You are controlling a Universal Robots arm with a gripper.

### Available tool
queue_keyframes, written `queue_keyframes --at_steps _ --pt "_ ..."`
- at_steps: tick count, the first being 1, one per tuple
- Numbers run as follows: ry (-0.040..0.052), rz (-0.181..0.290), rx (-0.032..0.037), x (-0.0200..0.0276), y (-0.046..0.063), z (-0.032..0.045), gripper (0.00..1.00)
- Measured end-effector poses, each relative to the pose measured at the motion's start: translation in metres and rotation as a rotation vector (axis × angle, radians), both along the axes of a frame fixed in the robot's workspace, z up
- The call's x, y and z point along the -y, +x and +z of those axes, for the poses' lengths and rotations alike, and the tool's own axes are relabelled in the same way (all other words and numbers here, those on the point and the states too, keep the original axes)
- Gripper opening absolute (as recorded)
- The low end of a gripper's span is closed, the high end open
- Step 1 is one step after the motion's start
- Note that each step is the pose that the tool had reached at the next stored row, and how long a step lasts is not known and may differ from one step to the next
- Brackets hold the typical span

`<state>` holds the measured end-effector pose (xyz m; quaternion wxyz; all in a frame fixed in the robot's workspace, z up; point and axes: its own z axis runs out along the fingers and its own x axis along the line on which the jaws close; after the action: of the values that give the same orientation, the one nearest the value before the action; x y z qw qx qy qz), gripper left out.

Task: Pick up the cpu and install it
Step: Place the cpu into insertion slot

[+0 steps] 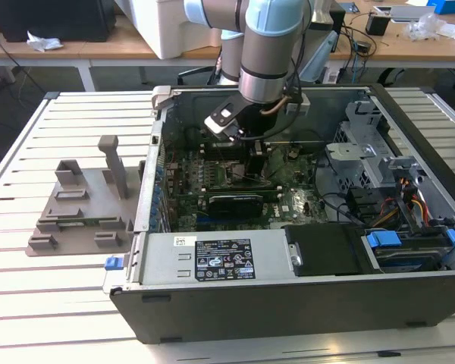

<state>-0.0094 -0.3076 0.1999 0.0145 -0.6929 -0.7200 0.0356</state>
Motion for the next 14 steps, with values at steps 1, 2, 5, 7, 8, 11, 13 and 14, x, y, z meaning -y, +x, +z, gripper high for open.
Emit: queue_keyframes --at_steps 1,2,5,7,8,11,13,14 --pt "0.0 0.003 0.0 -0.0001 0.0001 0.0 0.61" --pt "-0.0003 0.01 -0.0001 -0.0006 0.0003 0.0 0.61" --pt "0.0 0.024 -0.0001 -0.0026 0.0006 0.0 0.61" --pt "-0.0037 0.025 -0.0001 -0.0026 0.0006 0.0007 0.61" --pt "-0.0048 0.025 -0.0001 -0.0023 0.0005 0.0013 0.61" --pt "-0.0075 0.026 0.0 -0.001 0.0005 0.0017 0.61" --pt "-0.0107 0.026 -0.0001 -0.0005 0.0005 0.0017 0.61" --pt "-0.0136 0.026 -0.0003 -0.0003 0.0005 0.0018 0.61"
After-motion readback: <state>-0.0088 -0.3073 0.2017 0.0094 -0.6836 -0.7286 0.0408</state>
